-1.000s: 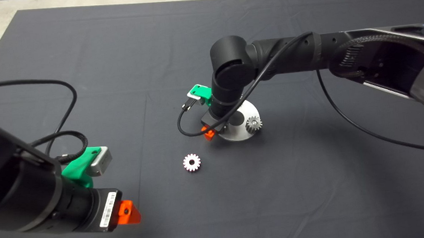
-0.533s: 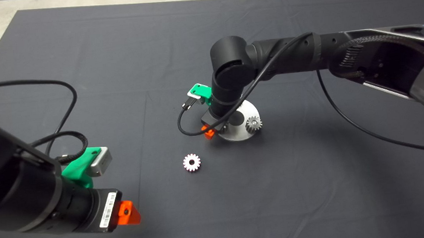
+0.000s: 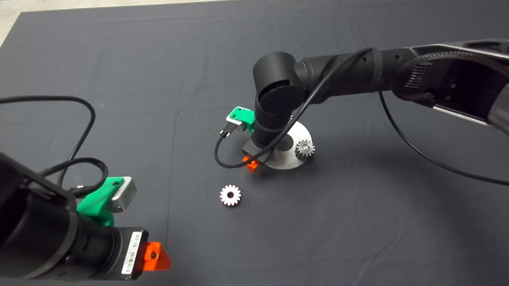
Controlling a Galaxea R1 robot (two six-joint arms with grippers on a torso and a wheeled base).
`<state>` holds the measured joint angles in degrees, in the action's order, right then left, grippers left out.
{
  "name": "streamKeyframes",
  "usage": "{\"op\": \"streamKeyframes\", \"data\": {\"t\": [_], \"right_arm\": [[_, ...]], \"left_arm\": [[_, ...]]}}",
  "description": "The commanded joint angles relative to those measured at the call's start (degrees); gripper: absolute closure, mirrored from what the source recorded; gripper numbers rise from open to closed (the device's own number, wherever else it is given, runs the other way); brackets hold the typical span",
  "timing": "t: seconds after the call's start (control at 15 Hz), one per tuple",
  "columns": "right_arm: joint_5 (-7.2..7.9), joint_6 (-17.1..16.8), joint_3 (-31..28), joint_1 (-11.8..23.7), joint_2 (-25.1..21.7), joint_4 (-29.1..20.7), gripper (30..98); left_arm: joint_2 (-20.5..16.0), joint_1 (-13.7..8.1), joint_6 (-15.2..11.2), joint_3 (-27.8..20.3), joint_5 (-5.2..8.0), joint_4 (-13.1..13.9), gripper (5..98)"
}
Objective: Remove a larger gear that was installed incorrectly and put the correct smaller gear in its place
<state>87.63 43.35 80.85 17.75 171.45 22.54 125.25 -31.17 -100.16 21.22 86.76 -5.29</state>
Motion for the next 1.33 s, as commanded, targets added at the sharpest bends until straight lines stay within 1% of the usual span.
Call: {"op": "streamKeyframes", "data": {"t": [0.0, 0.13, 0.27, 0.33, 0.73, 0.8, 0.93, 1.07, 1.2, 1.27], "right_arm": [[5.01, 0.24, -0.09, 1.06, 0.25, 1.89, 38.5], [5.01, 0.24, -0.09, 1.06, 0.25, 1.89, 38.5], [5.01, 0.33, -0.09, 1.06, 0.25, 2.68, 42.2], [4.92, 0.33, 0.0, 1.06, 0.25, 2.77, 43.0], [4.92, 0.6, -0.27, 1.06, 0.25, 5.5, 43.7], [4.83, 0.66, -0.27, 1.06, 0.25, 5.58, 46.4], [4.92, 0.68, -0.27, 0.97, 0.25, 5.76, 48.0], [4.92, 0.68, -0.27, 0.97, 0.25, 5.94, 52.3], [4.83, 0.68, -0.35, 0.89, 0.25, 5.94, 52.5], [4.84, 0.68, -0.44, 0.89, 0.25, 6.02, 54.1]], "left_arm": [[-0.13, -0.82, 0.14, -1.02, 0.15, 1.34, 5.5], [-0.13, -0.82, 0.23, -1.02, 0.16, 1.34, 5.5], [-0.13, -0.82, 0.23, -1.02, 0.08, 1.34, 5.5], [-0.13, -0.82, 0.23, -1.02, 0.08, 1.34, 5.5], [-0.13, -0.82, 0.23, -1.02, 0.08, 1.36, 5.5], [-0.13, -0.82, 0.23, -1.02, 0.08, 1.41, 5.5], [-0.13, -0.82, 0.23, -1.02, 0.08, 1.34, 5.5], [-0.13, -0.82, 0.14, -1.02, 0.08, 1.42, 5.5], [-0.15, -0.82, 0.14, -1.02, 0.08, 1.42, 5.5], [-0.19, -0.82, 0.14, -1.02, 0.08, 1.42, 5.5]]}}
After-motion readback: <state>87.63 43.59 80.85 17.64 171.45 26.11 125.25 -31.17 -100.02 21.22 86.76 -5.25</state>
